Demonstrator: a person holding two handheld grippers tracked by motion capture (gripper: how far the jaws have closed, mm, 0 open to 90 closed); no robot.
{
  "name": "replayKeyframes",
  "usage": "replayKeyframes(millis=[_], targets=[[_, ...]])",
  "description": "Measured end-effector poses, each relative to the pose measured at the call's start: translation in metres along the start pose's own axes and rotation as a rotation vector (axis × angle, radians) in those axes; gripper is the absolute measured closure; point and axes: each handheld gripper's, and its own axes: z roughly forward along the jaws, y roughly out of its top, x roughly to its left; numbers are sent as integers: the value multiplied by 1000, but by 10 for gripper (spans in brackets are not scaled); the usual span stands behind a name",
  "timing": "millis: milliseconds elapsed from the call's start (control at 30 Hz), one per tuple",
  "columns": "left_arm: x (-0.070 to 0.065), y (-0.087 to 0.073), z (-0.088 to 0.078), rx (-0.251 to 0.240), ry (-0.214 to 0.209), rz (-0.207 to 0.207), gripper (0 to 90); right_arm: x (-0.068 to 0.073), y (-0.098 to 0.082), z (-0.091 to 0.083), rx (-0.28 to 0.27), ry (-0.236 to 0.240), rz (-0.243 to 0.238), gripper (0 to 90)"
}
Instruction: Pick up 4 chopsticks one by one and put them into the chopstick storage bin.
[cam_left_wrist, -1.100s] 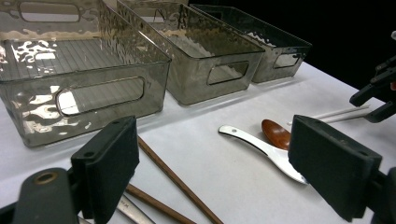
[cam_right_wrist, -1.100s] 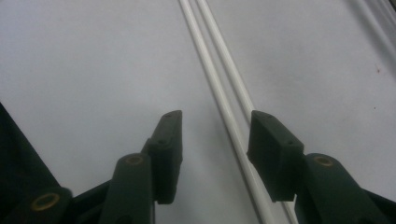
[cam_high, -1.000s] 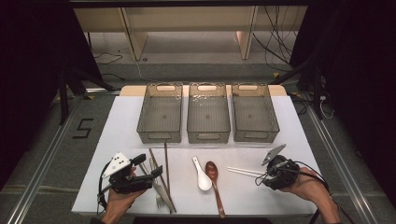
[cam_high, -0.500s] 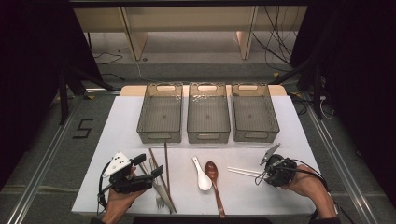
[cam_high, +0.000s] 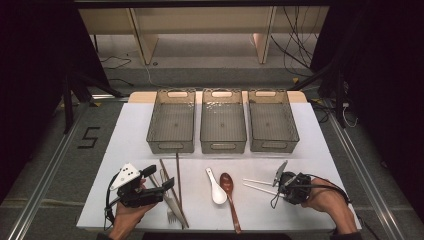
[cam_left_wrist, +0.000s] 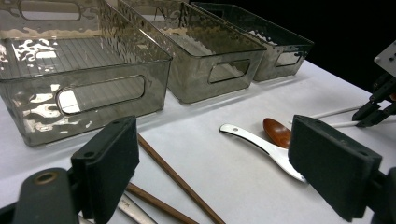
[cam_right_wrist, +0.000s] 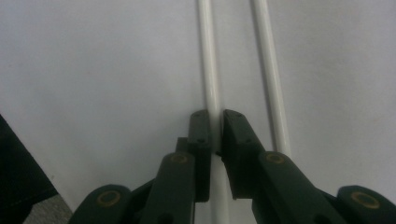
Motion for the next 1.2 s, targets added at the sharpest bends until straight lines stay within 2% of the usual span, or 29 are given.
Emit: replayKeyframes(millis=[167,367,467,533,700,867,900,933,967,1067,1100,1133,1200], targets=[[0,0,0,0,1,0,158,2,0,0,-5,7,-62,850],[0,0,0,0,2,-2,158,5,0,-6,-39,11,-56,852],[0,0,1,3,0,-7,158,3,0,-24,-150,-12,-20,853],[0,0,1,7,0,-7,158,2,1,-33,-239,-12,33,853],[0,0,2,10,-9,-22,159,0,7,-51,-397,-1,133,853],[-2,1,4,14,-21,-32,158,-2,17,-65,-503,21,207,853],[-2,2,5,17,-21,-33,158,-2,17,-65,-503,21,207,853],[-4,3,7,22,-31,-44,158,-3,21,-68,-550,34,231,853],[-5,3,8,24,-38,-54,158,-3,23,-70,-573,40,249,853],[-7,5,10,41,-47,-50,158,-4,28,-74,-625,38,275,852],[-8,6,11,48,-48,-51,158,-4,28,-74,-625,38,275,852],[-10,7,12,50,-55,-61,158,-4,33,-75,-658,41,296,852],[-13,8,16,64,-71,-66,158,-4,37,-75,-683,41,305,852]])
